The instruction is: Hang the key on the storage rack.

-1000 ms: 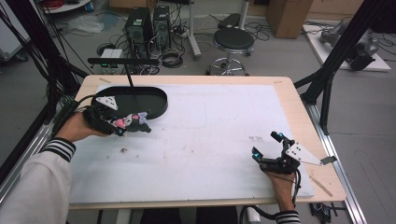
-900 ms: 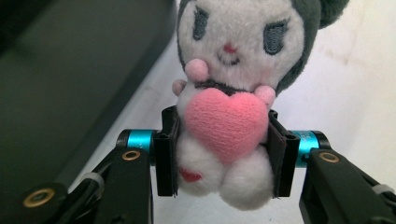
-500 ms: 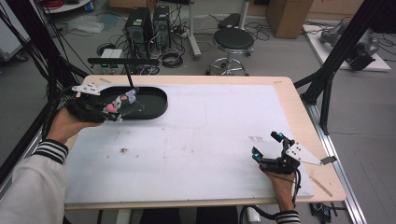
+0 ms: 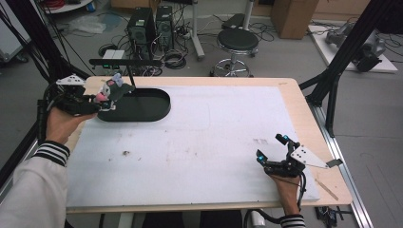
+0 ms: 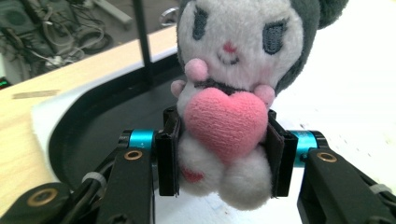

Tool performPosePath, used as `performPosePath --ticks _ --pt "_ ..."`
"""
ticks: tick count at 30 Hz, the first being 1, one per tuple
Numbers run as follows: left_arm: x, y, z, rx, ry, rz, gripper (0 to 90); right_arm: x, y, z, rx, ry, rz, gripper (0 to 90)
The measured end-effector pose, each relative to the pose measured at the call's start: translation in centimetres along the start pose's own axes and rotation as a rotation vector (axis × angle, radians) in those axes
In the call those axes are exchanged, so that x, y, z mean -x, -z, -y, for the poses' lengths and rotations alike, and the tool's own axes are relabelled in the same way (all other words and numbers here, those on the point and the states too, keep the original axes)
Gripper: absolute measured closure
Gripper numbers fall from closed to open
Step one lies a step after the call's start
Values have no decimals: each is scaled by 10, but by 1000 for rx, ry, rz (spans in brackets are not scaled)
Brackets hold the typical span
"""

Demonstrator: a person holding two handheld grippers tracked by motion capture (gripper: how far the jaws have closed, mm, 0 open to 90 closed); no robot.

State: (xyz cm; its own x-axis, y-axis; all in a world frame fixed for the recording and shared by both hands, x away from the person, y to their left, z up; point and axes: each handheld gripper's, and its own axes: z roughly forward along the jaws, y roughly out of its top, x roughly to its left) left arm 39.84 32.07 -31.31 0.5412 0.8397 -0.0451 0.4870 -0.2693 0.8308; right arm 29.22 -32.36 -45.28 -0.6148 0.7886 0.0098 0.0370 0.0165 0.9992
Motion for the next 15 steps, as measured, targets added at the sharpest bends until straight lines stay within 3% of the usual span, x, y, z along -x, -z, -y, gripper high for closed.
performPosePath --ticks 11,15 --pt "-6 5 -9 7 69 -112 567 0 0 0 0 0 0 6" --pt "-8 5 -12 8 86 -134 567 0 0 0 0 -1 -1 6"
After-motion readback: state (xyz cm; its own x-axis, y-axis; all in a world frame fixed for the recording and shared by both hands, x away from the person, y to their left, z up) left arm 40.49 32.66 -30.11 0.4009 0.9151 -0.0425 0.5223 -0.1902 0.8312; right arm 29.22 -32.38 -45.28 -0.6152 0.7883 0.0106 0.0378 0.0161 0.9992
